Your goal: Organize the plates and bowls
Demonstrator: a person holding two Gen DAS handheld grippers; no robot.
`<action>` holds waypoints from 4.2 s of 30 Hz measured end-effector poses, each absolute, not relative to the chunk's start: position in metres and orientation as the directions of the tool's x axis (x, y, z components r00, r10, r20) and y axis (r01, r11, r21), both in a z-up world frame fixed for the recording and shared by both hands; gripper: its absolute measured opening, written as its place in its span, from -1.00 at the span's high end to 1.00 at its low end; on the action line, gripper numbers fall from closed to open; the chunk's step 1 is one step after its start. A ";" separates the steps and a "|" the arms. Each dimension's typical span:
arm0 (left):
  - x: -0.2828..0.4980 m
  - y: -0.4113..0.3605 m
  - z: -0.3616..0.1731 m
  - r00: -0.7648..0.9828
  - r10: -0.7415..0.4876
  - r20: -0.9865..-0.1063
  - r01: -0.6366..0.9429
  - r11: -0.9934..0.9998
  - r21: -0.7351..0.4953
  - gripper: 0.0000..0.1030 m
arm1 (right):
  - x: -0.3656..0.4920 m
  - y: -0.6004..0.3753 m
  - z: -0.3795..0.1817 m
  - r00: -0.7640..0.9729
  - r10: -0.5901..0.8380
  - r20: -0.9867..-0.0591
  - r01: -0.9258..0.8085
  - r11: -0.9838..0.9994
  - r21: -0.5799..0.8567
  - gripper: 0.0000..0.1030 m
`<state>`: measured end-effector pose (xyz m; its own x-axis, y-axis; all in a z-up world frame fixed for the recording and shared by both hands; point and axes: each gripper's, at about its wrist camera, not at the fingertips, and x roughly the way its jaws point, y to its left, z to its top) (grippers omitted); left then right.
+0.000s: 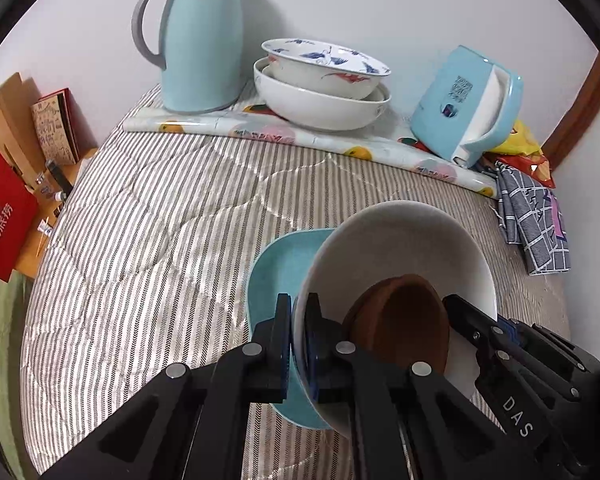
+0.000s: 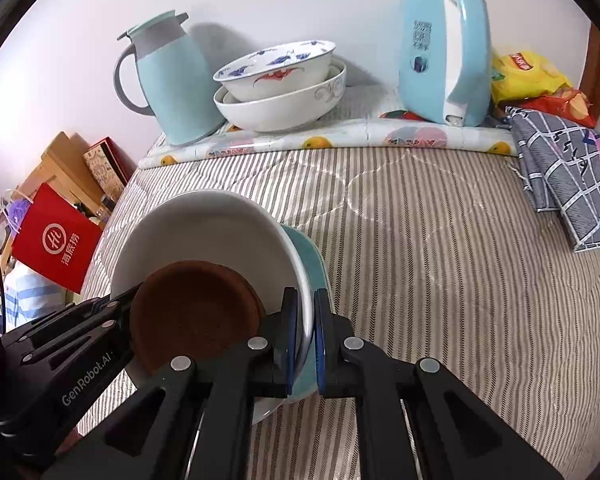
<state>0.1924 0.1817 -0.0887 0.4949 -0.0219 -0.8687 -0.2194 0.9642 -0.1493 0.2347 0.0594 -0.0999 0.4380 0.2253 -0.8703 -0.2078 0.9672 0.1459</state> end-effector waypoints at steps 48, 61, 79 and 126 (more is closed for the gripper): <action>0.207 0.189 -0.108 0.460 -0.034 -0.887 -0.222 0.963 -0.152 0.77 | 0.260 0.058 -0.127 0.359 0.217 -0.908 -0.215 0.966 0.145 0.69; 0.183 0.194 -0.089 0.495 -0.036 -0.868 -0.233 0.957 -0.173 0.58 | 0.240 0.052 -0.114 0.373 0.212 -0.903 -0.228 0.965 0.132 0.51; 0.110 0.140 -0.015 0.670 0.040 -0.741 -0.152 0.985 -0.085 0.03 | 0.156 0.001 -0.034 0.581 0.077 -0.810 -0.147 0.989 -0.011 -0.13; -0.019 0.070 0.022 0.752 0.046 -0.657 -0.116 0.991 -0.063 -0.66 | -0.006 -0.083 0.026 0.714 -0.002 -0.700 -0.038 0.998 -0.041 -0.84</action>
<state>-0.0192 0.0698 0.0221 0.7524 0.0461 -0.6571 -0.1156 0.9913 -0.0627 -0.0058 -0.0831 0.0258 0.7143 -0.0017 -0.6998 -0.0377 0.9985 -0.0408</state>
